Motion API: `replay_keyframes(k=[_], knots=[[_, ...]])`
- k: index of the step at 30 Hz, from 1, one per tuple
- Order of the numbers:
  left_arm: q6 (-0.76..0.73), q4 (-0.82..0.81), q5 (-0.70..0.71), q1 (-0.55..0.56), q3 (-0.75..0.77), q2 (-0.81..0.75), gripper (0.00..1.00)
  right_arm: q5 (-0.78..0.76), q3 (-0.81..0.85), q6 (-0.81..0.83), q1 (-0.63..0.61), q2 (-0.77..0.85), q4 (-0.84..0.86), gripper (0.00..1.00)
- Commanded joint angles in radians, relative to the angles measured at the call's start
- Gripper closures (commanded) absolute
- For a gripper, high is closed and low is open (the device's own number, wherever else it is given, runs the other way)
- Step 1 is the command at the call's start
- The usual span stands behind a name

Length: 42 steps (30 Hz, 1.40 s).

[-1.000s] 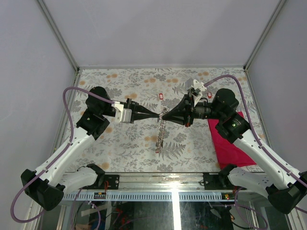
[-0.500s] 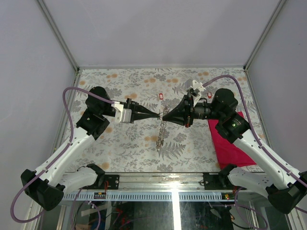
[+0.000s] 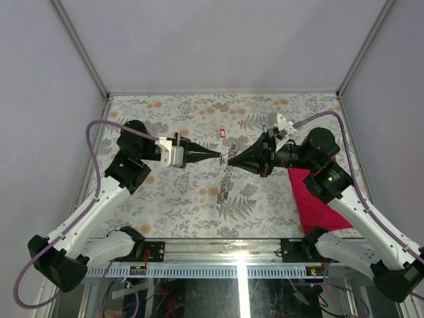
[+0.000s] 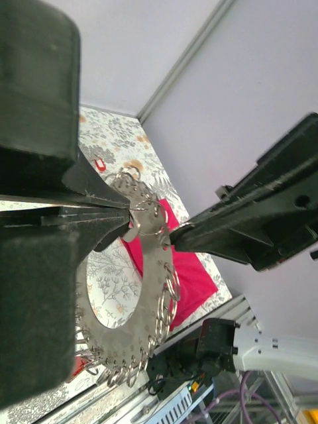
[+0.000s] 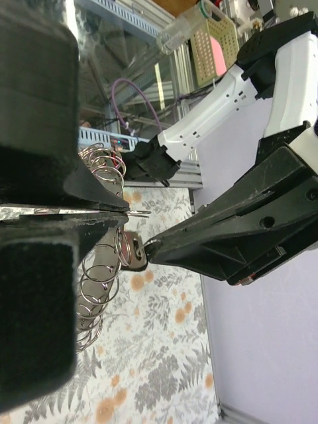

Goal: Put the keys on the keyring
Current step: Insert the key onto the keyring.

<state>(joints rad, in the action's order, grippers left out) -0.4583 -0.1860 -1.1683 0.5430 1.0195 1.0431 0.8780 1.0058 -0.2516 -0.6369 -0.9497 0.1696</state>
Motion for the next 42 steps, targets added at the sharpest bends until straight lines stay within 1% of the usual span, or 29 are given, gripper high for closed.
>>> replay_keyframes(k=[1,6,11,16,21,23,25,30,33,38,42], knots=[[0.063,-0.081,0.131,0.005,0.01,-0.017,1.0,-0.11,0.091,0.087,-0.004,0.043,-0.015,1.0],[0.098,-0.113,0.174,0.005,0.009,-0.004,1.0,-0.303,0.141,0.103,-0.007,0.053,-0.128,1.0],[0.134,-0.162,0.185,0.004,0.013,0.015,1.0,-0.434,0.177,0.096,-0.018,0.049,-0.216,1.0],[0.145,-0.172,0.175,0.005,0.019,0.029,1.0,-0.514,0.188,0.084,-0.035,0.049,-0.248,1.0],[0.145,-0.182,0.17,0.005,0.015,0.03,1.0,-0.536,0.205,0.081,-0.048,0.037,-0.268,1.0],[0.145,-0.189,0.168,0.005,0.014,0.029,1.0,-0.521,0.211,0.085,-0.052,0.032,-0.271,1.0],[0.144,-0.198,0.16,0.005,0.012,0.033,1.0,-0.473,0.208,0.09,-0.053,0.034,-0.252,1.0],[0.158,-0.245,0.117,0.005,0.008,0.038,1.0,-0.26,0.207,0.087,-0.053,0.026,-0.19,1.0],[0.169,-0.281,0.082,0.005,0.003,0.037,1.0,-0.176,0.195,0.069,-0.053,0.023,-0.151,1.0],[0.185,-0.353,0.026,0.005,-0.024,0.023,1.0,-0.129,0.188,0.055,-0.053,0.022,-0.133,1.0],[0.188,-0.361,-0.037,0.006,-0.021,0.025,1.0,-0.127,0.172,0.035,-0.053,0.021,-0.102,1.0]])
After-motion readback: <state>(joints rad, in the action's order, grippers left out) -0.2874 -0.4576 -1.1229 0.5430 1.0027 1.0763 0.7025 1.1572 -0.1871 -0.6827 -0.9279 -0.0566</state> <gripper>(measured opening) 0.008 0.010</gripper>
